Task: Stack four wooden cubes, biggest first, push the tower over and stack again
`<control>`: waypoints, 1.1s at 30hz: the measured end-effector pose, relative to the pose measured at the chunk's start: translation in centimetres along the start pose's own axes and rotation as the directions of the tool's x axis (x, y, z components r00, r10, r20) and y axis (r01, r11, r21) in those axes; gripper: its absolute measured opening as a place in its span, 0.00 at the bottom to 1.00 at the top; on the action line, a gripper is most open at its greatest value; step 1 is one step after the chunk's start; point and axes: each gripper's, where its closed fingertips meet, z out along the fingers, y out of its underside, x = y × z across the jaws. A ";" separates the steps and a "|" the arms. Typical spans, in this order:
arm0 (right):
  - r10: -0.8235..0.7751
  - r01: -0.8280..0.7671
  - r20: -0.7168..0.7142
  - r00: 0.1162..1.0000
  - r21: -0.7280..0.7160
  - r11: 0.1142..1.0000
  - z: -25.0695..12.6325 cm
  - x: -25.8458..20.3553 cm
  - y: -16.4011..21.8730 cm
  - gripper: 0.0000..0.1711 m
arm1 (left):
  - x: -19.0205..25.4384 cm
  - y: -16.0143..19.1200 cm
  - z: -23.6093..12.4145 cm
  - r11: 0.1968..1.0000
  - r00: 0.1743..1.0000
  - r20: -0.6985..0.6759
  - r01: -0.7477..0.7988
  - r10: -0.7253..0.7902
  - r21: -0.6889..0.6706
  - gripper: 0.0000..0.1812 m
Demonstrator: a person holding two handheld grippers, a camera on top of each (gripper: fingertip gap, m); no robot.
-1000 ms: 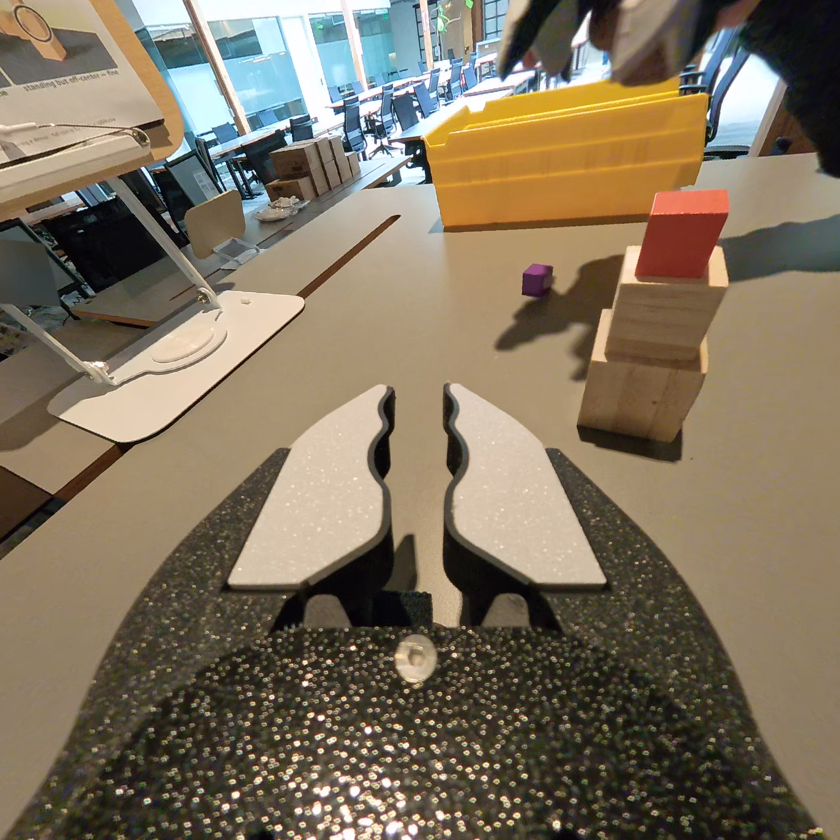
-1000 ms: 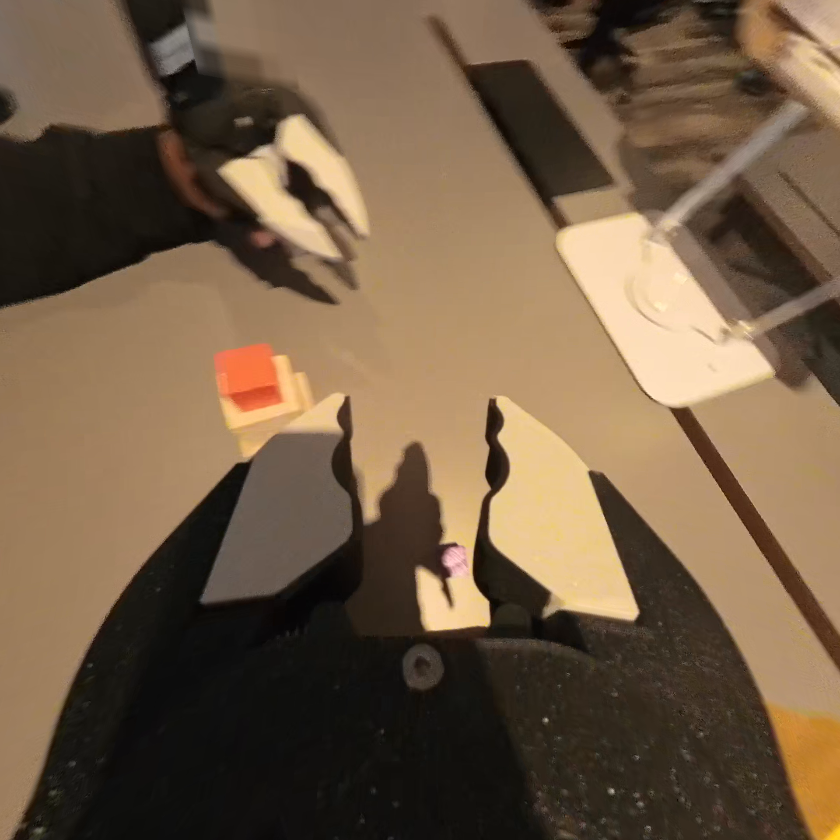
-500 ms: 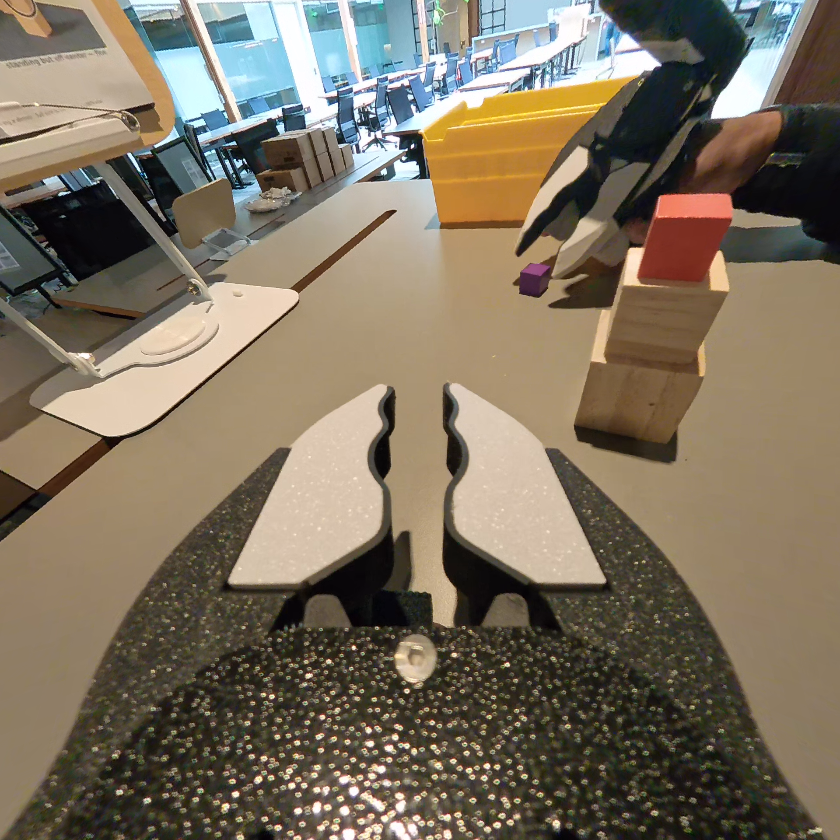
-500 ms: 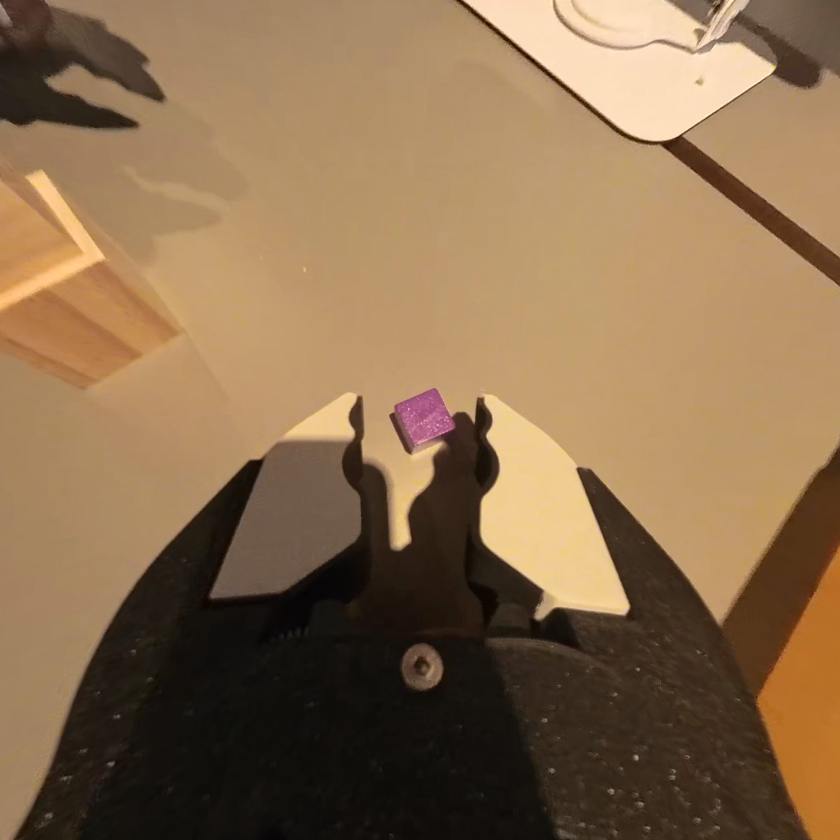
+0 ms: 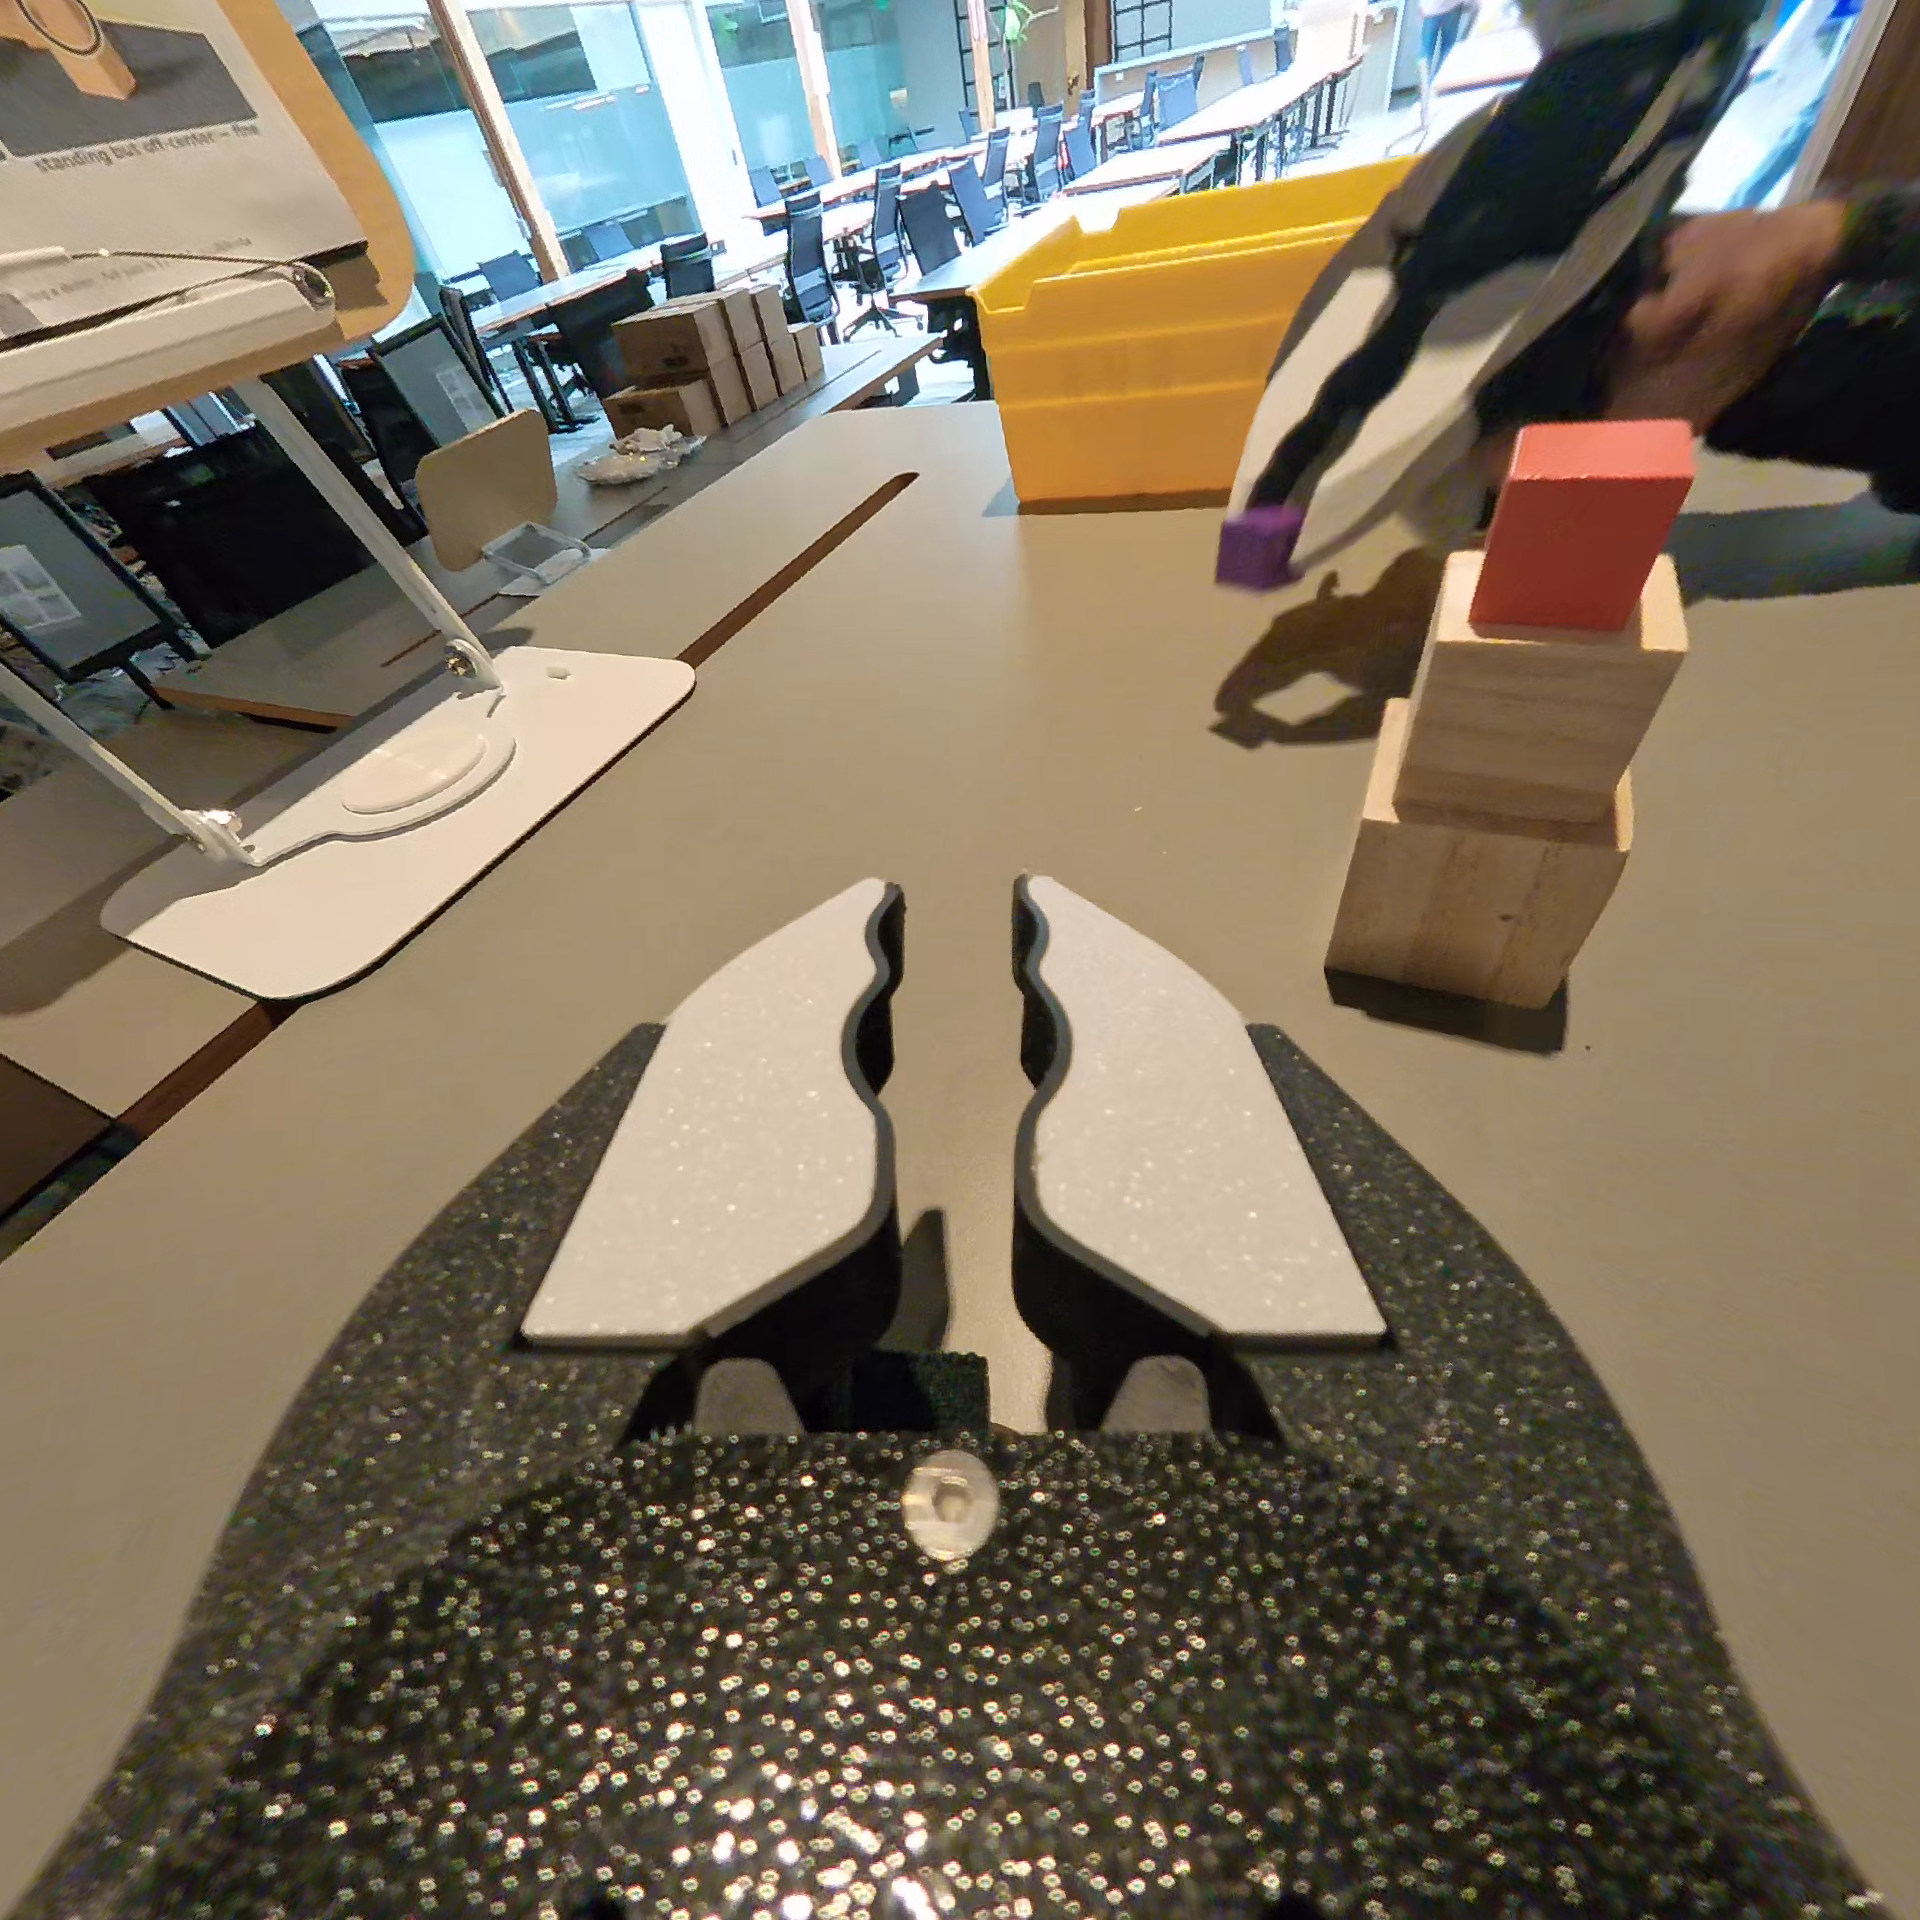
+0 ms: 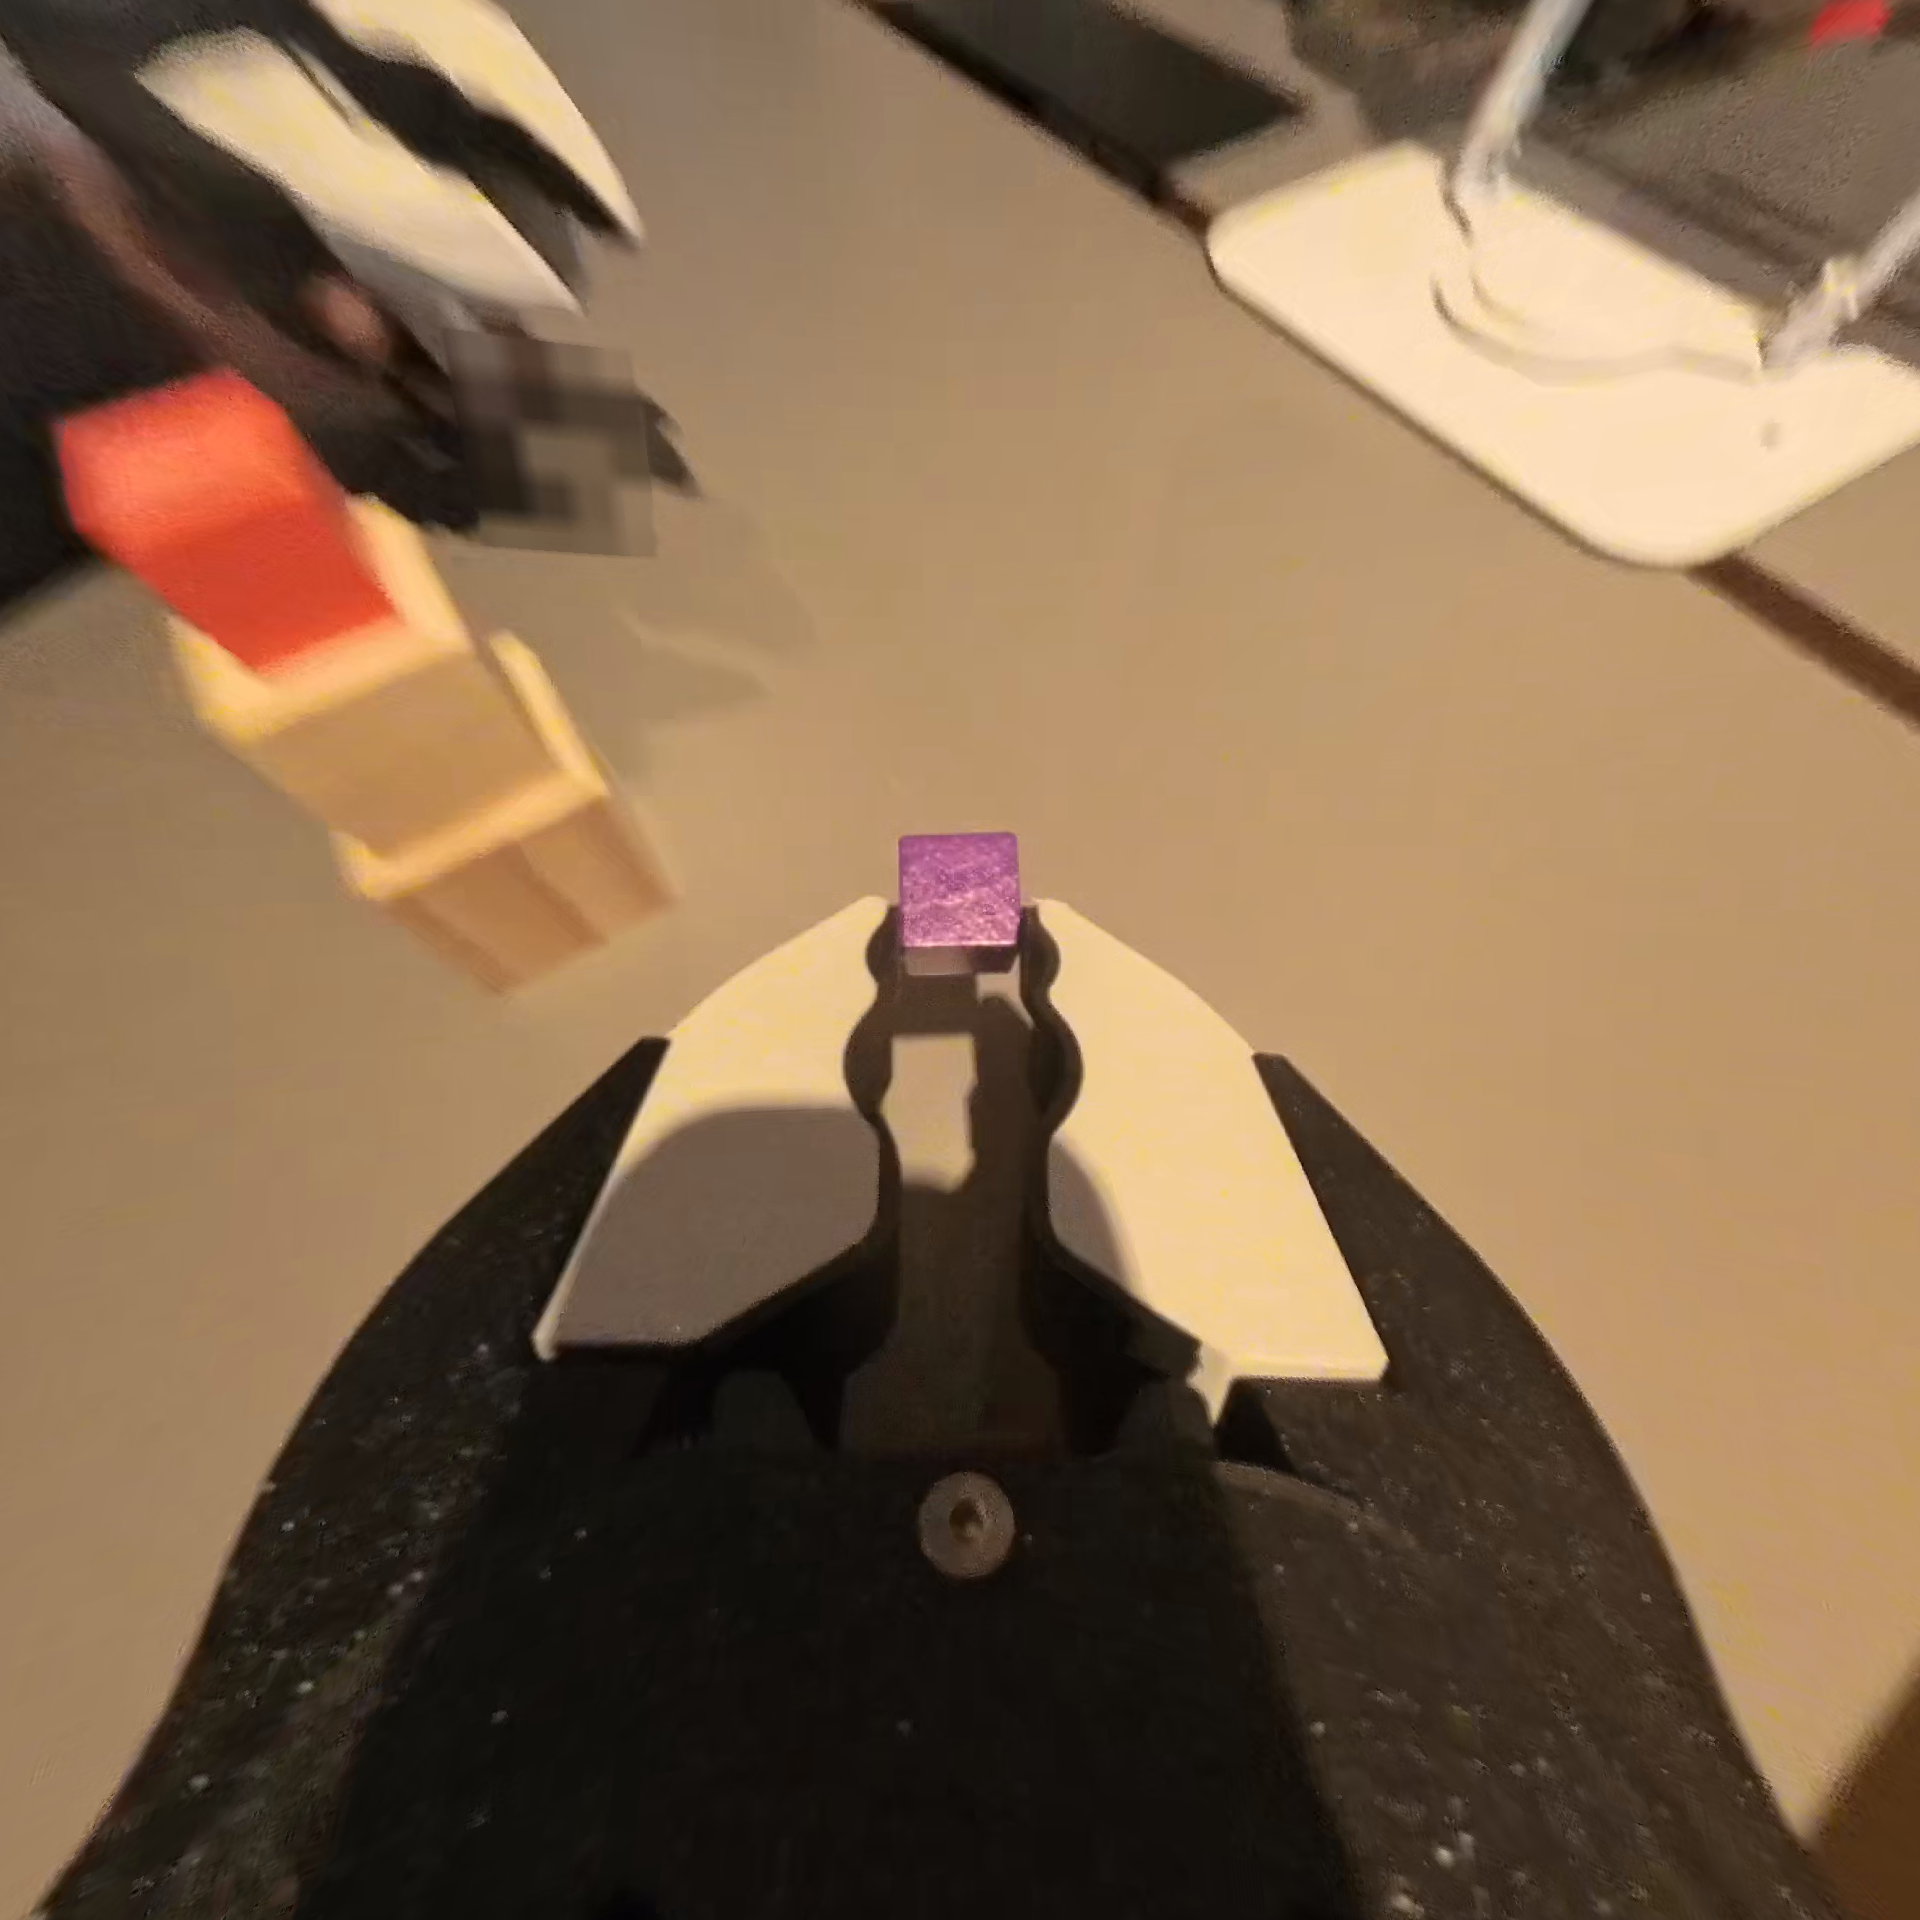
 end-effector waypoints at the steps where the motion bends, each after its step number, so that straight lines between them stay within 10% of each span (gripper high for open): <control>1: -0.002 0.000 0.041 0.999 0.048 0.999 -0.4 -1.3 -1.8 0.13 | 0.0 0.0 0.0 1.000 1.000 0.001 -0.001 0.001 -0.001 0.10; 11: -0.271 0.277 0.248 0.930 0.013 0.961 -0.4 -11.7 -8.2 0.12 | -0.1 -0.1 0.0 1.000 1.000 0.004 0.003 -0.003 0.005 0.10; 33: -0.284 0.329 0.290 0.914 -0.119 0.937 0.4 -11.1 -7.3 0.13 | 0.1 0.0 0.0 1.000 1.000 -0.021 0.011 -0.011 -0.001 0.11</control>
